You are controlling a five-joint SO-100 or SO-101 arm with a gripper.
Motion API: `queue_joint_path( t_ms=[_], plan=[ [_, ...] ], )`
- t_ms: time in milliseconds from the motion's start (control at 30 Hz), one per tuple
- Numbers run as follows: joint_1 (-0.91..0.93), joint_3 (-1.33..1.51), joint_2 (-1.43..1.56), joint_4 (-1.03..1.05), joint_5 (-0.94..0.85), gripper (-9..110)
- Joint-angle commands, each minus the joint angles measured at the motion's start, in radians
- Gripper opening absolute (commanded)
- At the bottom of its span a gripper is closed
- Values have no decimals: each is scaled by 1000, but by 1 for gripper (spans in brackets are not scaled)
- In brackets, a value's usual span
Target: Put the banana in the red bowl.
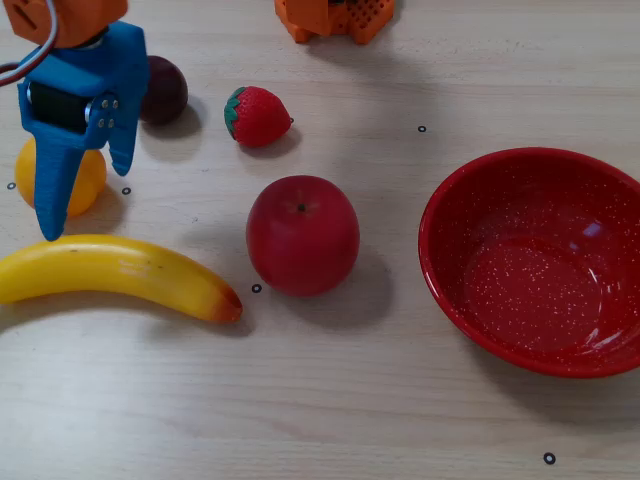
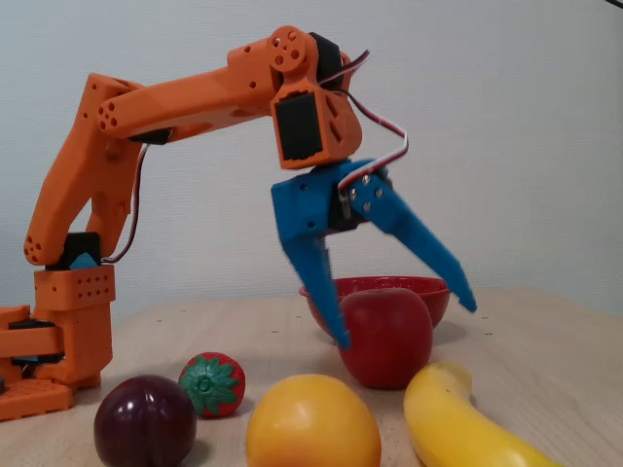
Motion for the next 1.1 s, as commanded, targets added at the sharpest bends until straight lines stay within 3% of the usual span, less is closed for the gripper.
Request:
queue_joint_path(
  t_ms=[0, 500, 633, 800, 933, 1067],
  plan=[
    [-15, -86, 32, 15, 52, 52],
    [57, -101, -199, -161, 114, 54],
    [74, -101, -229, -196, 117, 50],
    [80, -98, -235, -204, 138, 34],
    [75, -98, -235, -219, 149, 3],
    [67, -107, -229, -213, 135, 0]
  ],
)
